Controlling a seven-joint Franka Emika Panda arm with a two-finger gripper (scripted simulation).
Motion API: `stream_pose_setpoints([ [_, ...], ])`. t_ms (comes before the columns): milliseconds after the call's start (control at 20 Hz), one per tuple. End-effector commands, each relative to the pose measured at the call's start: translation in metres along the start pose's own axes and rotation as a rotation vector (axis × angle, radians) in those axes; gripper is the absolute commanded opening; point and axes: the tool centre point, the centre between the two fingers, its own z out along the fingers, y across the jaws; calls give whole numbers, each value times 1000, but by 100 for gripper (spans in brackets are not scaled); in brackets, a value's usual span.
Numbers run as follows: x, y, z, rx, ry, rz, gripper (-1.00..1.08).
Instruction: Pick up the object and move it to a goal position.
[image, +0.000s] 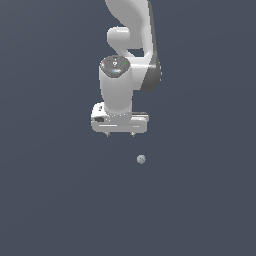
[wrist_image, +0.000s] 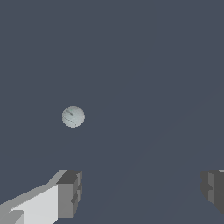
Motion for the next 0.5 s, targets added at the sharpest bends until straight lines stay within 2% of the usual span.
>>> stream_pose_setpoints([
  [0, 0, 0, 0, 0, 0, 0, 100],
  [450, 1, -21, 4, 2, 0, -77, 100],
])
